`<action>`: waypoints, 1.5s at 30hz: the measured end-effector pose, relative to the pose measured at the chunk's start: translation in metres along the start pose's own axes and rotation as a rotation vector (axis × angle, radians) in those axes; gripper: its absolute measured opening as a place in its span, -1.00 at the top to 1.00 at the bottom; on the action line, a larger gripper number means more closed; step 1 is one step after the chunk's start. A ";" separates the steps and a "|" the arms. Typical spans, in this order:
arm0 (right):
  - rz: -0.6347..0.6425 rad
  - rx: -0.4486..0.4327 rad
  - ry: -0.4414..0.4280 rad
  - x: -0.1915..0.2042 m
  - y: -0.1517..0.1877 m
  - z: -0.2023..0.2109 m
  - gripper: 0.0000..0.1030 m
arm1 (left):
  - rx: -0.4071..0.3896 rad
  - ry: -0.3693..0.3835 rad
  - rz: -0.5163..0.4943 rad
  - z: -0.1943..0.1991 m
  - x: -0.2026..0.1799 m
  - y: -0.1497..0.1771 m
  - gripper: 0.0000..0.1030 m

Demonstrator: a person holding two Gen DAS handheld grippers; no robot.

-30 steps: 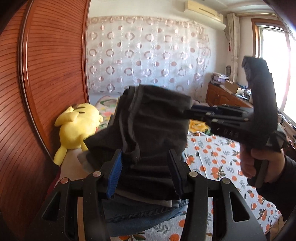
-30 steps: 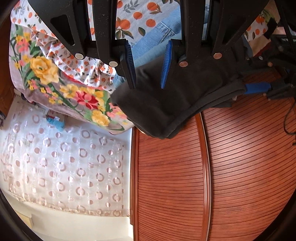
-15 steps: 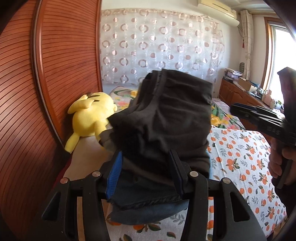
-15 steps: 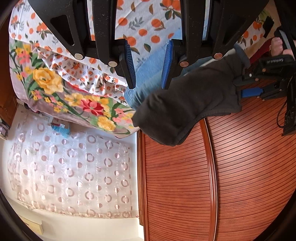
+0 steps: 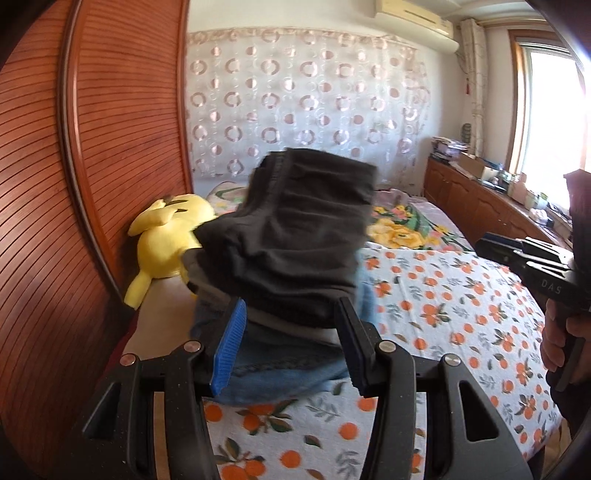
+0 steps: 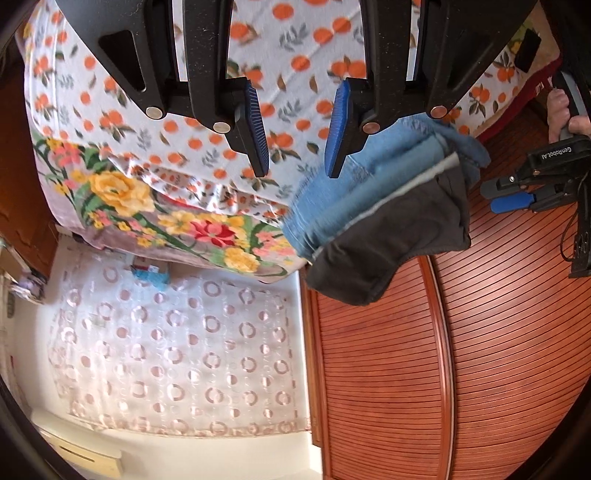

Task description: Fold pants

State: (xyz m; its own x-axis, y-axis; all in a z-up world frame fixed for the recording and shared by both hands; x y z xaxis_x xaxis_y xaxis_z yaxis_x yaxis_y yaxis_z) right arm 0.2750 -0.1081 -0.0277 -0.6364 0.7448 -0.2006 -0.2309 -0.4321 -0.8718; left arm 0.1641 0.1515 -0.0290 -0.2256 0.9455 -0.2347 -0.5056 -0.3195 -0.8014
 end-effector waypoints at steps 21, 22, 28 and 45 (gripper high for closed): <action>-0.112 0.003 0.196 0.015 0.034 0.102 -0.01 | -0.016 0.214 -0.095 0.017 -0.113 0.027 -0.74; -0.115 -0.002 0.200 0.018 0.034 0.106 -0.07 | -0.017 0.216 -0.107 0.020 -0.117 0.027 -0.74; -0.128 -0.039 0.247 0.035 0.036 0.131 -0.33 | -0.031 0.221 -0.124 0.042 -0.133 0.028 -0.74; -0.163 -0.063 0.337 0.078 0.061 0.175 -0.48 | -0.061 0.210 -0.135 0.096 -0.137 0.046 -0.74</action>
State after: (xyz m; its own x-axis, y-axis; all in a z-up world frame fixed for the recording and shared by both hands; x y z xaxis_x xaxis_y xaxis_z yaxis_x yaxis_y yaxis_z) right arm 0.0825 -0.1648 -0.0187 -0.3145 0.9314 -0.1834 -0.2565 -0.2694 -0.9282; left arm 0.0921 0.0010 0.0188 0.0212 0.9735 -0.2275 -0.4668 -0.1916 -0.8634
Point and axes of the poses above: each gripper's, at about its wrist camera, not at the fingertips, and z roughly against the way its jaws point, x to its left, y to its underside, the point moved 3 cm from there along -z, roughly the way its jaws point, and after that the axes turned 12 degrees about z, right-handed, at the moved point
